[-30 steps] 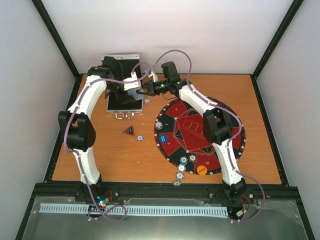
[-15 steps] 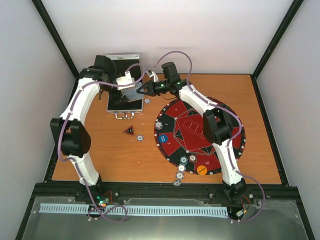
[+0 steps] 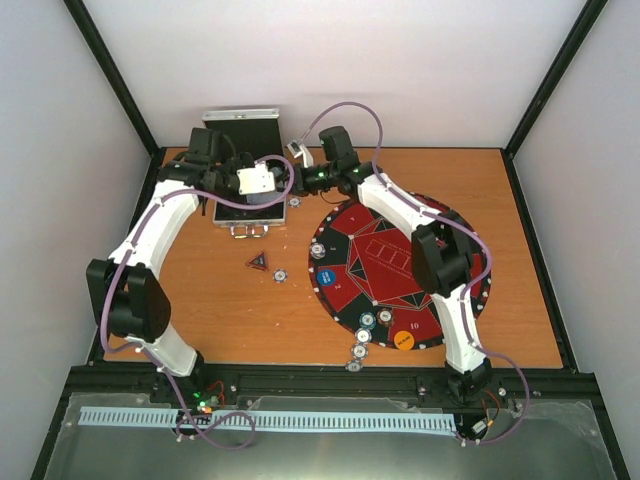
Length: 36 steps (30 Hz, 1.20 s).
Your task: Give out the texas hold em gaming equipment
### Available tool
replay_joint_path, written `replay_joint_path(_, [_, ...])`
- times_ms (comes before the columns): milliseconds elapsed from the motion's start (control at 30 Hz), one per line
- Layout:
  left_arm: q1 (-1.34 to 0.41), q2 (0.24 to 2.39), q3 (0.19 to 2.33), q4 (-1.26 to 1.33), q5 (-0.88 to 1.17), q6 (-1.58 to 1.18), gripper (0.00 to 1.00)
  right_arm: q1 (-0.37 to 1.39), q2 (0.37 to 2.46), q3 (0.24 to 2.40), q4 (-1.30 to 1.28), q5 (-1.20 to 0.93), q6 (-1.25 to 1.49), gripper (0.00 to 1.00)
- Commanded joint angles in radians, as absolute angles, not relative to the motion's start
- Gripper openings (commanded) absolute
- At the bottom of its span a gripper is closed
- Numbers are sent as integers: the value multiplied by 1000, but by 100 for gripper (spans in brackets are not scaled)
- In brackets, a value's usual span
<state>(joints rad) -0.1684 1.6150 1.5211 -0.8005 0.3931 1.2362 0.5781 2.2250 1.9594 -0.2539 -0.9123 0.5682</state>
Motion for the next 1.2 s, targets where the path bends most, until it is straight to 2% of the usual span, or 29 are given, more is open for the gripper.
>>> replay_joint_path(0, [-169, 1642, 1532, -765, 462, 1209, 100, 583, 2164, 1947, -194, -912, 563, 3])
replay_joint_path(300, [-181, 1668, 1495, -699, 366, 1209, 99, 587, 2160, 1950, -183, -924, 572, 3])
replay_joint_path(467, [-182, 1669, 1496, -692, 375, 1200, 88, 588, 2165, 1950, -189, -918, 570, 3])
replay_joint_path(767, [-182, 1683, 1544, -732, 405, 1167, 81, 588, 2175, 1952, -198, -918, 568, 3])
replay_joint_path(933, [-182, 1682, 1549, -763, 421, 1166, 70, 588, 2176, 1953, -224, -913, 549, 16])
replay_joint_path(1167, [-181, 1681, 1560, -815, 434, 1169, 66, 586, 2173, 1958, -267, -855, 503, 33])
